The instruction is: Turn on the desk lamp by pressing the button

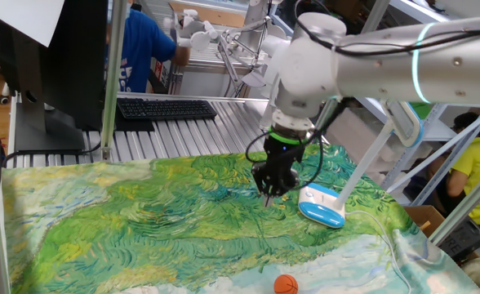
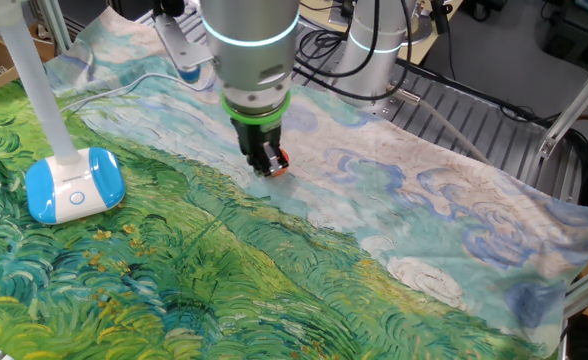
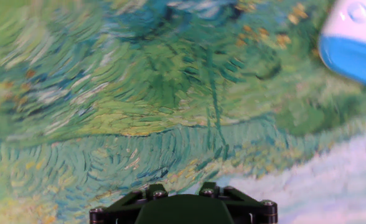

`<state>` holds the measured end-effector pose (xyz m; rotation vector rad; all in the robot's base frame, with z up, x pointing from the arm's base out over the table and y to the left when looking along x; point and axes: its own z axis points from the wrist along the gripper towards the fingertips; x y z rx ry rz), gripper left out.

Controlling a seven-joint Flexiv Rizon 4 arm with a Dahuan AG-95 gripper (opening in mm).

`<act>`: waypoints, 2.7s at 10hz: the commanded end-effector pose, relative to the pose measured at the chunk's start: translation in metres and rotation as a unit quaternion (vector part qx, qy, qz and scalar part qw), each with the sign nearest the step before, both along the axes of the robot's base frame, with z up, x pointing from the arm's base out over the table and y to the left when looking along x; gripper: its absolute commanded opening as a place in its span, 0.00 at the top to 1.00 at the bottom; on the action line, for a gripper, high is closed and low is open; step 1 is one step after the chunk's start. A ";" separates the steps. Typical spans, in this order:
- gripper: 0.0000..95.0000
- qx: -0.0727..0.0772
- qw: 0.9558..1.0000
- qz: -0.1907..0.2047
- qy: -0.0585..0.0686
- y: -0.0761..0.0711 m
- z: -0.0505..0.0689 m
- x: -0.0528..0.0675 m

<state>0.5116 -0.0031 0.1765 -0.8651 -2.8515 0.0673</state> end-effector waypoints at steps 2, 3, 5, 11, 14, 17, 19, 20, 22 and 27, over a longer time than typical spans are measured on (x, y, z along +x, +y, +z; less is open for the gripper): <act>1.00 -0.009 0.999 0.034 -0.001 -0.006 0.005 0.015; 1.00 -0.011 0.999 0.042 -0.001 -0.009 0.005 0.019; 1.00 -0.017 0.998 0.064 -0.009 -0.019 0.003 0.025; 1.00 -0.021 0.990 0.137 -0.015 -0.071 -0.003 0.054; 1.00 -0.040 0.987 0.156 -0.012 -0.091 -0.003 0.061; 1.00 -0.069 0.983 0.168 -0.015 -0.115 0.000 0.064; 1.00 -0.053 0.983 0.176 -0.015 -0.134 0.003 0.067; 1.00 -0.050 0.982 0.182 -0.018 -0.145 0.003 0.068; 1.00 -0.052 0.980 0.190 -0.021 -0.150 0.004 0.069; 1.00 -0.082 0.975 0.206 -0.037 -0.159 -0.001 0.081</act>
